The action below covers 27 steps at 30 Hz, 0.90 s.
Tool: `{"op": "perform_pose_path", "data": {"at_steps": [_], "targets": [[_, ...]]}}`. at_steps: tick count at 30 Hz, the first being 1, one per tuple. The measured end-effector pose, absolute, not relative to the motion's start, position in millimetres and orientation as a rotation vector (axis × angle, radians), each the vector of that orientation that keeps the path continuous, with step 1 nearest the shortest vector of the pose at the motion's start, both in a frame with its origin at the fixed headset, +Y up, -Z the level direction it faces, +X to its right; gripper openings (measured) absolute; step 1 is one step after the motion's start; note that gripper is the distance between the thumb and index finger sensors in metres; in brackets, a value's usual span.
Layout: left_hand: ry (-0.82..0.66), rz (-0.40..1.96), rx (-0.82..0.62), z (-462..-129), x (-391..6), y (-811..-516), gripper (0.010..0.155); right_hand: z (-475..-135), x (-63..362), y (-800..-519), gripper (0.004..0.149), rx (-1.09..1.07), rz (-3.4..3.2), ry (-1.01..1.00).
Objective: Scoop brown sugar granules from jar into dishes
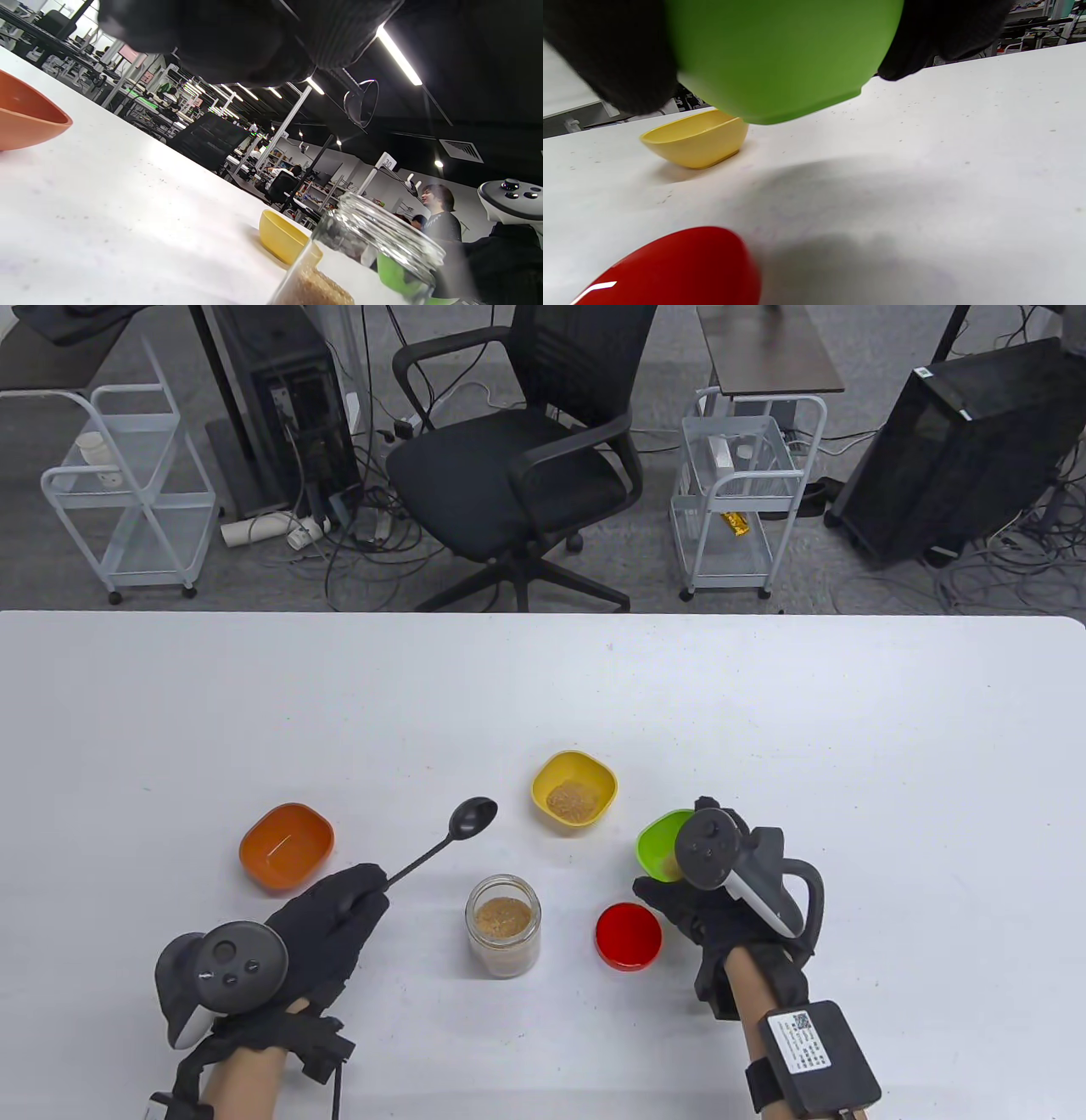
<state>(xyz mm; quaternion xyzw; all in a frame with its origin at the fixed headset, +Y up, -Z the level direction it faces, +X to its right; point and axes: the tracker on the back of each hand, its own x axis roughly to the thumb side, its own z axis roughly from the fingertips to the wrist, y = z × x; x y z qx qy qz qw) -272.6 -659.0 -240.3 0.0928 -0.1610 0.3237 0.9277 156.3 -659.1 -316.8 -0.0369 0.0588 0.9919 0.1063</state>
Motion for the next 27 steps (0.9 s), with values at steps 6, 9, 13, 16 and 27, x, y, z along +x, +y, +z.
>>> {"op": "perform_pose_path", "data": {"at_steps": [6,9,13,16,27], "targets": [[-0.284,0.698,0.199,-239,-282,-661,0.046,-344,172,-664,0.111,-0.191,2.913,0.182],[-0.268,0.701,0.196,-240,-285,-663,0.046,-359,174,-674,0.111,-0.213,2.924,0.203],[-0.243,0.68,0.19,-240,-288,-664,0.047,-376,173,-685,0.111,-0.221,2.922,0.231],[-0.227,0.683,0.187,-240,-290,-665,0.047,-387,171,-691,0.11,-0.222,2.917,0.255],[-0.215,0.677,0.16,-242,-290,-666,0.047,-406,164,-714,0.11,-0.215,2.919,0.318]]}}
